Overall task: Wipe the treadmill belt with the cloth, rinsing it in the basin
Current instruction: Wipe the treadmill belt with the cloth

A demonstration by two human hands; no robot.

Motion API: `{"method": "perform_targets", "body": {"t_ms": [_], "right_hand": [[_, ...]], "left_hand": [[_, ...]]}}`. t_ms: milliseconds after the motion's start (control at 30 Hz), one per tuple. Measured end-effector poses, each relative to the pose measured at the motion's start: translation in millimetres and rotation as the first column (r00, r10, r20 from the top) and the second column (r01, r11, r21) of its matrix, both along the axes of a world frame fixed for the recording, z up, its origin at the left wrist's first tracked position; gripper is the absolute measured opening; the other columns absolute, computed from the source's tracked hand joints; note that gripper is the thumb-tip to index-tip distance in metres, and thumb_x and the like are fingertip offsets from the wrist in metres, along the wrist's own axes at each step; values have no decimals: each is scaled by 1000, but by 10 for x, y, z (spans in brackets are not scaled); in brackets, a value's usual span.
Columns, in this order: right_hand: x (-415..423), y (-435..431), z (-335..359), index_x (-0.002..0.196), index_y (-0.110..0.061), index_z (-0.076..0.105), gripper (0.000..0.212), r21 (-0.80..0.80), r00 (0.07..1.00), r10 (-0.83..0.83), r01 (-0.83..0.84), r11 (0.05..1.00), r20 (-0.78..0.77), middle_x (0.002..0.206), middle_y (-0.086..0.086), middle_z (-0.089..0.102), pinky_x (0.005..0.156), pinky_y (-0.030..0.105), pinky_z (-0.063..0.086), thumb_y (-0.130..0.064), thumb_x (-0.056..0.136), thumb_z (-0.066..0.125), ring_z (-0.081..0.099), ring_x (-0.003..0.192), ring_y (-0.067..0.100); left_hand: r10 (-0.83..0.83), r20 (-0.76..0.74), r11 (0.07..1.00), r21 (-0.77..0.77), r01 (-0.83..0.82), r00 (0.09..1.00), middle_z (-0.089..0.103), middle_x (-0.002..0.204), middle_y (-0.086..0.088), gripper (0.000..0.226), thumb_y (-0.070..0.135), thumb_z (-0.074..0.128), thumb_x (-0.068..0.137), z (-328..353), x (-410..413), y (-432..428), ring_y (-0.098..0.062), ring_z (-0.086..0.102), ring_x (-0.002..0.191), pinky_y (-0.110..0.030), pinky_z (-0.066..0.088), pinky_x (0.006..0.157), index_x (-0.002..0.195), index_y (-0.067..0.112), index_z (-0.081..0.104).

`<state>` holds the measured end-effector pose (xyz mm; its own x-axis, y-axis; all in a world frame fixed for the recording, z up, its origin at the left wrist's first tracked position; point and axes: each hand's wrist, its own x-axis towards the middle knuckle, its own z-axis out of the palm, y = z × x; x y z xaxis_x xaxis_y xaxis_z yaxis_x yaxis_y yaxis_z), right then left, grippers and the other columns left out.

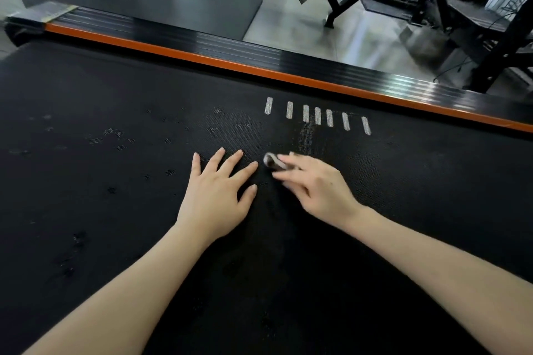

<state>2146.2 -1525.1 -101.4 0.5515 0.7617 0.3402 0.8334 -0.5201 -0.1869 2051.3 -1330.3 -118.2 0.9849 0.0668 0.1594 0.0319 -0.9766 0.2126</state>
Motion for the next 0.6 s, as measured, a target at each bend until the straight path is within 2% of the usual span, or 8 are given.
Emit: {"method": "perform_targets", "body": {"t_ms": [67, 167, 233, 300, 367, 467, 533, 600], "right_hand": [[60, -199, 23, 109, -24, 71, 32, -14, 999, -33, 33, 999, -28, 126, 3, 62, 102, 34, 43, -34, 89, 49, 58, 115, 21], [258, -143, 31, 125, -31, 60, 40, 15, 949, -304, 306, 952, -82, 133, 0, 56, 100, 46, 44, -45, 89, 50, 51, 124, 23], [225, -27, -8, 135, -36, 48, 47, -13, 912, -408, 408, 913, -38, 138, -1, 52, 103, 43, 41, -46, 90, 54, 47, 127, 25], [118, -10, -25, 136, -35, 47, 47, -28, 906, -423, 422, 906, -23, 135, 0, 54, 97, 36, 42, -42, 91, 54, 51, 121, 25], [-44, -20, 5, 130, -30, 55, 42, -20, 911, -413, 412, 911, -15, 129, 5, 59, 93, 35, 45, -36, 89, 53, 57, 114, 28], [-659, -1, 5, 121, -23, 64, 37, 47, 954, -298, 298, 953, -15, 117, 8, 66, 93, 36, 47, -30, 88, 49, 63, 106, 29], [-1264, -52, 14, 120, -23, 64, 35, 41, 996, -88, 89, 995, -35, 121, 7, 64, 100, 38, 45, -27, 89, 48, 60, 110, 29], [-1661, -177, 42, 121, -26, 63, 32, -1, 991, 105, -105, 994, -89, 129, 4, 60, 106, 41, 40, -28, 92, 49, 55, 119, 28]], "left_hand": [[7, -9, 1000, -7, -7, 1000, 34, 152, 3, 71, 59, 7, 82, 11, -7, 5, -27, 21, 143, -56, 5, 115, 141, 37, 40], [8, -23, 1000, -25, -9, 1000, 29, 154, 5, 77, 61, 3, 79, 34, -6, 10, -24, 15, 145, -53, 1, 116, 143, 36, 37], [1, -30, 998, -60, -3, 1000, 32, 152, 3, 75, 61, 10, 80, 58, -20, 8, -24, 17, 144, -52, 1, 117, 142, 32, 40], [-5, -6, 994, -111, 4, 1000, 41, 148, -1, 70, 58, 19, 82, 119, -73, 7, -25, 23, 142, -50, 3, 117, 139, 28, 46], [-15, 58, 994, -108, 21, 998, 49, 141, -4, 61, 52, 28, 86, 205, -153, 48, -27, 32, 139, -51, 7, 116, 136, 25, 50], [-18, 120, 999, 40, 13, 993, 52, 138, -8, 60, 52, 24, 89, 291, -359, 256, -32, 38, 135, -57, 13, 113, 133, 25, 53], [44, 62, 993, 104, -50, 997, 44, 145, -9, 59, 54, 21, 91, 316, -517, 472, -32, 32, 138, -57, 10, 114, 138, 29, 47], [142, -48, 983, 123, -135, 989, 32, 152, -8, 53, 55, 23, 96, 290, -653, 710, -31, 20, 143, -56, 5, 115, 144, 35, 35]]}}
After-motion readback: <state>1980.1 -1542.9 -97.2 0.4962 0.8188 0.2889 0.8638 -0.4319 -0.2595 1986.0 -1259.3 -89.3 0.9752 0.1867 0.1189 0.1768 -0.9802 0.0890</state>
